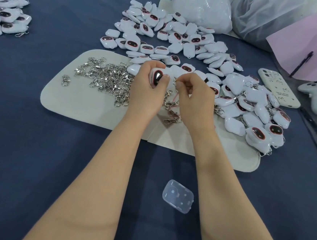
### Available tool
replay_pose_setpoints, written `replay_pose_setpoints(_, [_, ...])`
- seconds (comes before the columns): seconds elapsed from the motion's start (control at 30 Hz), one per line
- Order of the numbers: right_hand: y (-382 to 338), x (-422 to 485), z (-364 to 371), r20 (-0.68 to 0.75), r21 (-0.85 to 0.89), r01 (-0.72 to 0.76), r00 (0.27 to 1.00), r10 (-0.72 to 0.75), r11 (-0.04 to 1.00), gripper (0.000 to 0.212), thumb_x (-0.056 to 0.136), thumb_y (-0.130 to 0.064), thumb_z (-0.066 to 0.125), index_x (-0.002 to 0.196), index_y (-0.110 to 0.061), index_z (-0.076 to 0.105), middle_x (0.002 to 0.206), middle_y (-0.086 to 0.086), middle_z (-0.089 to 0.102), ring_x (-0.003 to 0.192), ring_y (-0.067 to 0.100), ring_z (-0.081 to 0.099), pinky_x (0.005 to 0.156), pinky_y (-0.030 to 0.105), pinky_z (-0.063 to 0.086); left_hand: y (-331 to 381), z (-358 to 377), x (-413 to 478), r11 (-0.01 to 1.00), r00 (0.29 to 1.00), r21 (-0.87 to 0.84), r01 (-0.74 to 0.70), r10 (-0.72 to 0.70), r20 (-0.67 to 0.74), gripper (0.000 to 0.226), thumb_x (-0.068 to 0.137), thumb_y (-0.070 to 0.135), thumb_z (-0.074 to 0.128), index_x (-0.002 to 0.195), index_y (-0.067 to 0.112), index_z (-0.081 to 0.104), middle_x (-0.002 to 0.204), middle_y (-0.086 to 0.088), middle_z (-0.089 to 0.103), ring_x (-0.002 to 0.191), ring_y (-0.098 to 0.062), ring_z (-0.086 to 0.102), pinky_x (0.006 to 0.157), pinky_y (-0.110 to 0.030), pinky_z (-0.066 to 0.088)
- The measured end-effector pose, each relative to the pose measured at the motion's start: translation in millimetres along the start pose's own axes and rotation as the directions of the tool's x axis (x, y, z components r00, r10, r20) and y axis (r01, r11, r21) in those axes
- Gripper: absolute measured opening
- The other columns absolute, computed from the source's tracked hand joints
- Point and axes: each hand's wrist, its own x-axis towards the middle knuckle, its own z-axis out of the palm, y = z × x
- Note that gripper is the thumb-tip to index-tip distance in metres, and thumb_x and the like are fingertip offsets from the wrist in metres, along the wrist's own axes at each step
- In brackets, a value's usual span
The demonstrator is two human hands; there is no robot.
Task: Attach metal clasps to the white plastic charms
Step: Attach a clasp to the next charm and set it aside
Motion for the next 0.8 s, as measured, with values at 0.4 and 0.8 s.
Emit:
replay_pose_setpoints(0.4, [-3, 5, -8, 0.130, 0.156, -0.230, 0.969, 0.211, 0.961, 0.014, 0.088, -0.021, 0.063, 0.099, -0.023, 0.055, 0.079, -0.009, 0.057, 0.073, 0.018, 0.063, 0.071, 0.031, 0.051, 6, 5, -3, 0.963, 0.969, -0.111, 0.246, -0.246, 0.012, 0.038, 0.096, 0.023, 0.043, 0.134, 0.025, 0.046, 0.111, 0.000, 0.062, 0.093, -0.015, 0.061, 0.095, -0.042, 0.048])
replay_pose_setpoints(0.8, [4, 15, -13, -0.358, -0.193, -0.237, 0.920, 0.157, 0.952, 0.047, 0.094, -0.011, 0.048, 0.140, -0.017, 0.039, 0.158, 0.012, 0.004, 0.146, 0.027, 0.001, 0.119, 0.035, 0.008, 4, 0, 2, 0.826, 0.889, -0.507, 0.245, -0.400, -0.222, 0.011, 0.095, 0.013, 0.043, 0.093, 0.020, 0.052, 0.104, 0.000, 0.057, 0.060, -0.002, 0.056, 0.052, -0.016, 0.045])
